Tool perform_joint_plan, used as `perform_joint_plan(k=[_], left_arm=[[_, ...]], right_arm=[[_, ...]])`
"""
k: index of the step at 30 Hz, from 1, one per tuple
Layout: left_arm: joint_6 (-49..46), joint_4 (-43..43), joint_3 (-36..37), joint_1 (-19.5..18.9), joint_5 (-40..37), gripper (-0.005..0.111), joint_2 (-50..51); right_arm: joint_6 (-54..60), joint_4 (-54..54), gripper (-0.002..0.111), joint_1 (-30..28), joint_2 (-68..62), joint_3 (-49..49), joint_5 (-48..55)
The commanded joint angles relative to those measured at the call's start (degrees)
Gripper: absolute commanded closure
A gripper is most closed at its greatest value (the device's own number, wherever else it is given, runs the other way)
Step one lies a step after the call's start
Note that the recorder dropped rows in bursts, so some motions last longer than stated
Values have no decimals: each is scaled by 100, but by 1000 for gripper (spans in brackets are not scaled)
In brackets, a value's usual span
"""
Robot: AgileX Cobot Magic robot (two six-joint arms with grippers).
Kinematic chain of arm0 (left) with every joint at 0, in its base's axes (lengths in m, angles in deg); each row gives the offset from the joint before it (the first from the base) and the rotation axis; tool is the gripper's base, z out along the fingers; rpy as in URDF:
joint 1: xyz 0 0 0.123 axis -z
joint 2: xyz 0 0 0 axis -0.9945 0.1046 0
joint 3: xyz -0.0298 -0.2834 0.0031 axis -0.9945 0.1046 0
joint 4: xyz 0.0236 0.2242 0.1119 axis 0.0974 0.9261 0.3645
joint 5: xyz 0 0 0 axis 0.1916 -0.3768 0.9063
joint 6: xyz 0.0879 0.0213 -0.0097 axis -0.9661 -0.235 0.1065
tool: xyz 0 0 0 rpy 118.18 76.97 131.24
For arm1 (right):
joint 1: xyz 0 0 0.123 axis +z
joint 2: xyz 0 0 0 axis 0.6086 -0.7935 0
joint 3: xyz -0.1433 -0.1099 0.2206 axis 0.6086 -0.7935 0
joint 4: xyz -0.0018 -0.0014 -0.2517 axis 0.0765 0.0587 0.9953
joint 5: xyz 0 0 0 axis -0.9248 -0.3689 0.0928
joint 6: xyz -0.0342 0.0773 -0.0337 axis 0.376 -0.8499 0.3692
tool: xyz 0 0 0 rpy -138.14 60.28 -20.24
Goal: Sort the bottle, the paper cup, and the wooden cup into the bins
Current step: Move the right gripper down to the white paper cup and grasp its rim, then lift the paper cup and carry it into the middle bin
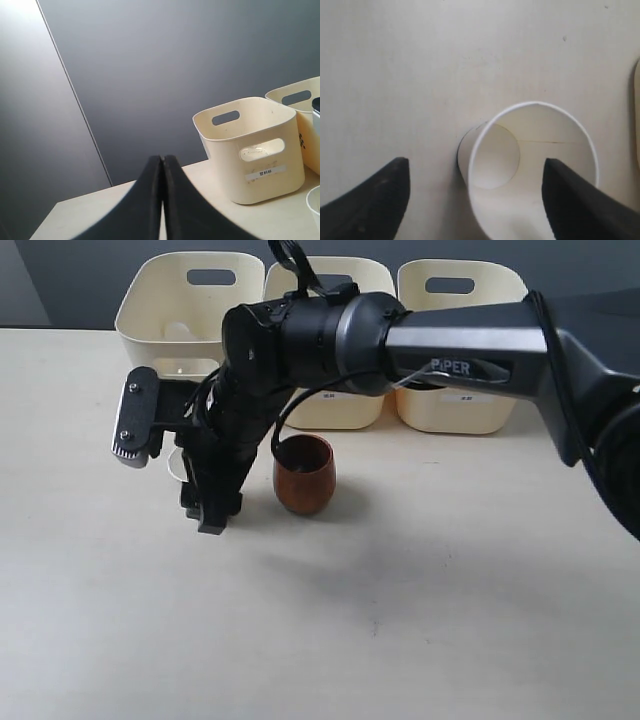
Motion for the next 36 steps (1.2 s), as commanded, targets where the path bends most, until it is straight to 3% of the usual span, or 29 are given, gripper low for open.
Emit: perform_joint_plan(k=[1,11,14,17,29,36], left_arm=[[13,2,10,8,35,107,-13],[13,2,10,8,35,107,-13],[13,2,10,8,35,107,-13],[13,2,10,8,35,107,-13],[13,2,10,8,35,107,-13],[13,2,10,8,35,107,-13]], right_arm=[[-22,24,40,-39,-54,36,-43],[-22,87,45,-39,-254,36,-213],[-22,87,65,-39,-254,36,-226],[-38,221,109,-39,-254,36,-250],[-28,361,107,-29,-186,36,23],[-39,361,109,-29,503,36,231]])
